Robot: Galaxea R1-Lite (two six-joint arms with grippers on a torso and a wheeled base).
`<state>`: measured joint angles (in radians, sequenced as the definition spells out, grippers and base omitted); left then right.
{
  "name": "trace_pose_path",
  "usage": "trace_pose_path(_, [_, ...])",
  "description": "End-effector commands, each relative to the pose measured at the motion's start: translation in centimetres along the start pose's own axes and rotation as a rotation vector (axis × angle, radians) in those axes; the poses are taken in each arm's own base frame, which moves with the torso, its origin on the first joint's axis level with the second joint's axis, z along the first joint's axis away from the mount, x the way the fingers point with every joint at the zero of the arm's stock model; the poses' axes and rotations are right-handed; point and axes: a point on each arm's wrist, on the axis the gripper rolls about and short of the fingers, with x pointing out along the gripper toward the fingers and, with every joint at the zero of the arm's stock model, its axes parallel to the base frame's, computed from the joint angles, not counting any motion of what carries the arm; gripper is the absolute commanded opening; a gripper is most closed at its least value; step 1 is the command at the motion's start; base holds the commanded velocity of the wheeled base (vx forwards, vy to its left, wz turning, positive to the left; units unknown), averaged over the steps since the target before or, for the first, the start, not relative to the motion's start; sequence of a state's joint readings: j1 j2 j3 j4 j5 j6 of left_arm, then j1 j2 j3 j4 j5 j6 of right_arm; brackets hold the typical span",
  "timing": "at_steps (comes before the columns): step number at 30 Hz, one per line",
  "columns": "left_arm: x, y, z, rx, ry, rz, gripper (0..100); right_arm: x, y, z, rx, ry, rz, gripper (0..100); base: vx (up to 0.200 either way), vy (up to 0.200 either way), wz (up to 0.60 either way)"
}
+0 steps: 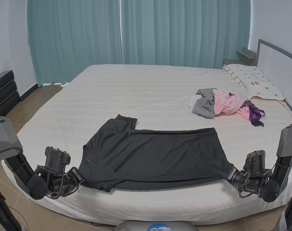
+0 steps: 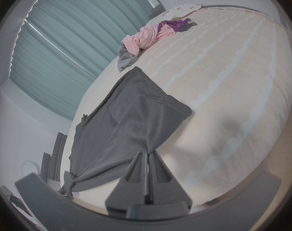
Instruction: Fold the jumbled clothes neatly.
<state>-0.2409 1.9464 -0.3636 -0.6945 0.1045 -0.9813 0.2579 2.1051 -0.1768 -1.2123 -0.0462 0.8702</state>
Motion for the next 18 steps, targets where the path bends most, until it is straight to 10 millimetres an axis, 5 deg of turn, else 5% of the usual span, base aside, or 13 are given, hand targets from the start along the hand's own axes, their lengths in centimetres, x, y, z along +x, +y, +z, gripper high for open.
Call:
trace_pose_path(1, [-0.2, -0.2, -0.3, 0.011, 0.009, -0.002, 0, 0.3, -0.4, -0.1, 0.001, 0.011, -0.020, 0, 0.000, 0.000, 0.00])
trace_pose_path(5, [0.0, -0.1, -0.4, 0.013, 0.016, 0.005, 0, 0.7, -0.7, -0.4, -0.001, 0.026, -0.035, 0, 0.000, 0.000, 0.00])
trace_pose_path(6, [0.0, -0.1, -0.4, 0.013, 0.016, 0.005, 0, 0.7, -0.7, -0.5, -0.001, 0.028, -0.037, 100, 0.000, 0.000, 0.00])
trace_pose_path(7, [0.0, -0.1, -0.4, 0.013, 0.016, 0.005, 0, 0.9, -0.8, -0.6, -0.003, 0.032, -0.042, 100, 0.000, 0.000, 0.00])
trace_pose_path(8, [0.1, -0.1, -0.4, 0.013, 0.016, 0.006, 100, 1.0, -0.9, -0.6, -0.003, 0.034, -0.042, 100, 0.000, 0.000, 0.00])
trace_pose_path(18, [-1.0, -0.6, 0.9, -0.018, -0.013, -0.054, 100, -0.9, 0.3, 1.7, 0.015, -0.069, 0.041, 100, 0.000, 0.000, 0.00])
